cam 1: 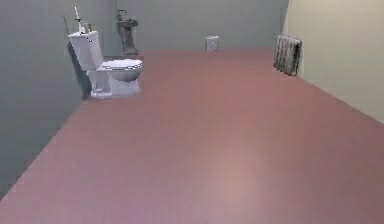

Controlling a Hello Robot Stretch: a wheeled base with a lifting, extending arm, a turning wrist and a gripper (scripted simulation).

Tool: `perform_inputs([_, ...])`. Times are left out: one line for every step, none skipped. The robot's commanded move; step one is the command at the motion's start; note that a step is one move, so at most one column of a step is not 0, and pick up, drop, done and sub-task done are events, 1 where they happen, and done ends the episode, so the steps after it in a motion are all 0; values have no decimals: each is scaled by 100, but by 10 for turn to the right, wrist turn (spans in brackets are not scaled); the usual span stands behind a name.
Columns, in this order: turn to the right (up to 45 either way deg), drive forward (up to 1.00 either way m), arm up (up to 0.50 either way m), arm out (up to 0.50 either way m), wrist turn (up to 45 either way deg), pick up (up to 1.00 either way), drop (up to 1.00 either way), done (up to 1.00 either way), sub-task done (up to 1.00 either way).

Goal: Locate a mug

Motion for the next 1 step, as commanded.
perform_inputs([120, 0, 0, 0, 0, 0, 0, 0, 0])
